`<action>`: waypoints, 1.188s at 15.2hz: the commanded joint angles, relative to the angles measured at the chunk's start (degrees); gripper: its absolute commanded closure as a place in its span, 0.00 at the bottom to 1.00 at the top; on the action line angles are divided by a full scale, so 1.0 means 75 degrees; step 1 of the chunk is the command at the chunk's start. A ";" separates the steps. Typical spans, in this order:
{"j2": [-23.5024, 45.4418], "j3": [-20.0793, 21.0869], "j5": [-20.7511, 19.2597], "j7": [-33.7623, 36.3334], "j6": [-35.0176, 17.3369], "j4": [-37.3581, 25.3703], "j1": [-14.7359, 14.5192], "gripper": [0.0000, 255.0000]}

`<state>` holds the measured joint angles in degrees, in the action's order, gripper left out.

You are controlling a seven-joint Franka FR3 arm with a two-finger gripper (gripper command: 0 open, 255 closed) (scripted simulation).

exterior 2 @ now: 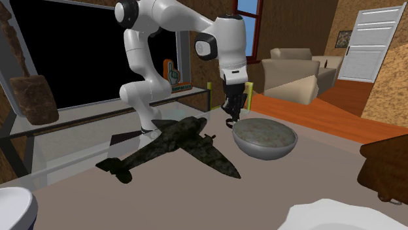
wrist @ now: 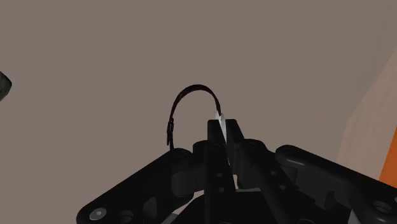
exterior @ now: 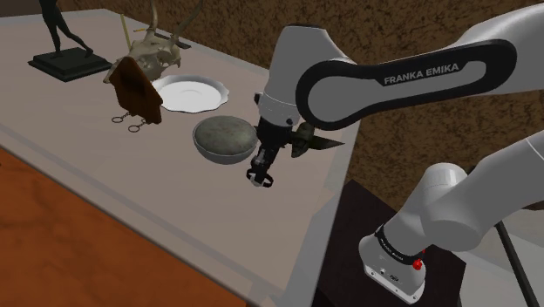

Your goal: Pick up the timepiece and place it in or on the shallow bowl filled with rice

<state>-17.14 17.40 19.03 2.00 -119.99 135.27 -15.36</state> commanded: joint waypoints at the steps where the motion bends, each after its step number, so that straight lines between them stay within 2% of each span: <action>1: -0.0068 -0.0008 -0.0017 0.0056 0.0202 -0.0140 -0.0001 1.00; 18: -0.0412 -0.0191 -0.0199 0.0373 0.1957 -0.1575 0.0068 1.00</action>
<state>-20.17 16.09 17.64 4.71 -106.15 124.22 -14.91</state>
